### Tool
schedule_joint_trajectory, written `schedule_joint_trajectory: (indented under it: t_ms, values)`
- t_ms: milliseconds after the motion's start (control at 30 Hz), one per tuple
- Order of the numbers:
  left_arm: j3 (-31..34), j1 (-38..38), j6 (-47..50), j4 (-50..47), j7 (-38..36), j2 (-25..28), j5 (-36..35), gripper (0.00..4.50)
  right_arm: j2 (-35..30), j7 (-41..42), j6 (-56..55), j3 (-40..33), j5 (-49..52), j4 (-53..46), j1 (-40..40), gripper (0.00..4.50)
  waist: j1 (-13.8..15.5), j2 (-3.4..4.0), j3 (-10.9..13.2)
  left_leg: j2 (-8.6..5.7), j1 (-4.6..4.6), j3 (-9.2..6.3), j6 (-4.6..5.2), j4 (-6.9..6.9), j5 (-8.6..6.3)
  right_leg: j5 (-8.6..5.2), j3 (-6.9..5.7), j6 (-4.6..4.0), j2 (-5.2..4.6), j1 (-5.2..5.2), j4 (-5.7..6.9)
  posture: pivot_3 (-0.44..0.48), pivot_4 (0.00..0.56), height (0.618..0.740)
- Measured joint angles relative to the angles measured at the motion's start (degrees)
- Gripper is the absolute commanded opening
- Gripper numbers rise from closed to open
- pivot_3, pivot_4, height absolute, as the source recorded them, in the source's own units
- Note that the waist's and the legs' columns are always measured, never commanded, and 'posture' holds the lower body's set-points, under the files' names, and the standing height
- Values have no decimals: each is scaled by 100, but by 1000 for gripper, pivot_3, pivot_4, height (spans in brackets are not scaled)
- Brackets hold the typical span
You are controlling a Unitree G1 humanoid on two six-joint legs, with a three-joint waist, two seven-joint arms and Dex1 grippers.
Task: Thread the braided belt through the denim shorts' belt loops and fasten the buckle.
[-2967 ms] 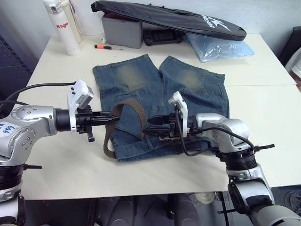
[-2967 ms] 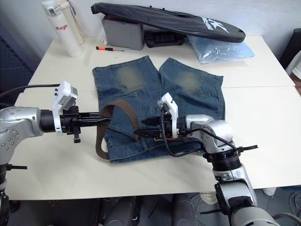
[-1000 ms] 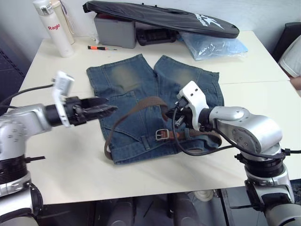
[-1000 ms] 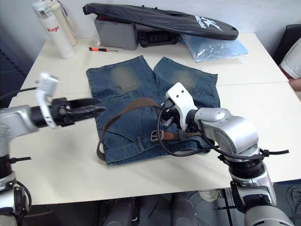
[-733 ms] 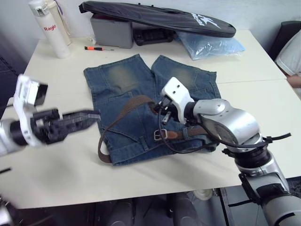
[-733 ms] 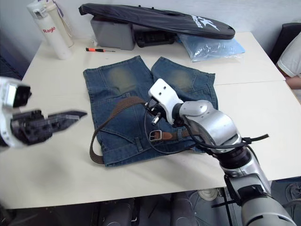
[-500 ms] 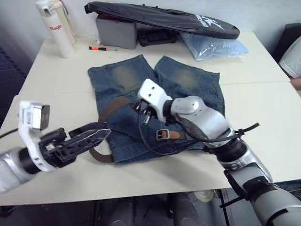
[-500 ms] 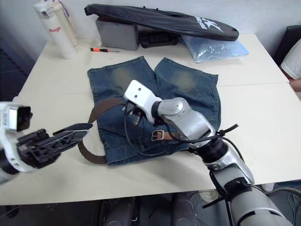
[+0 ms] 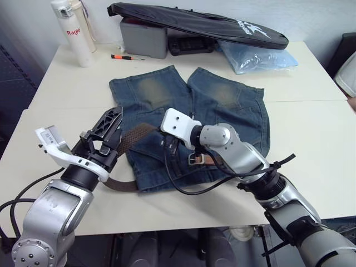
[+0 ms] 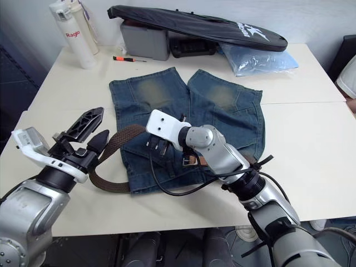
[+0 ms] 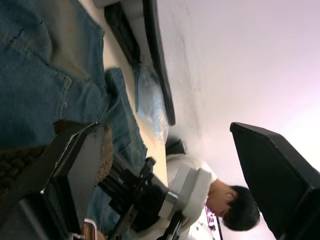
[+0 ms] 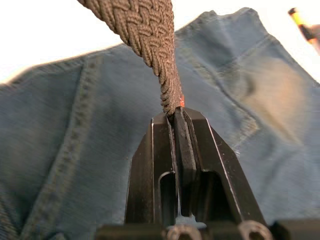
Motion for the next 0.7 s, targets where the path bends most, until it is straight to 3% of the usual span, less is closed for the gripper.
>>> schedule_joint_trajectory:
  t_ms: [167, 267, 467, 633, 700]
  values:
    - [-439, 23, -88, -227, -104, 6, -11, 4422, 232, -300, 3, -266, -130, 160, 28, 0, -3, 0, 0, 25, -1, 0, -13, 0, -8, 3, 1, -6, 26, 1, -15, 0, 150, 740]
    - [-426, 149, -79, -366, -534, 118, -23, 4422, 396, -493, 4, -454, -228, 389, 28, 0, 3, 1, 0, 37, 0, 1, -15, 0, -9, 7, 0, -15, 41, 4, -31, 0, 150, 740]
    - [-398, 894, -63, -409, -1128, 534, -25, 4422, 655, -512, 43, -551, -216, 395, 29, 0, -12, 8, 4, 67, 0, 12, -24, -3, -17, 10, 2, -25, 65, 3, -38, 0, 150, 740]
    - [-423, 1044, -283, -325, -1148, 370, -25, 4422, 682, -371, 279, -751, -101, 43, 47, 0, 18, 10, 5, 74, 0, 15, -22, -2, -19, 15, 1, -34, 70, 5, -49, 0, 150, 740]
    - [-440, 821, -300, -22, -1107, -41, -25, 4422, 629, -208, 414, -770, -11, -341, 150, 0, 29, 10, 5, 75, 0, 15, -22, -1, -19, 16, -1, -36, 73, 6, -54, 0, 150, 740]
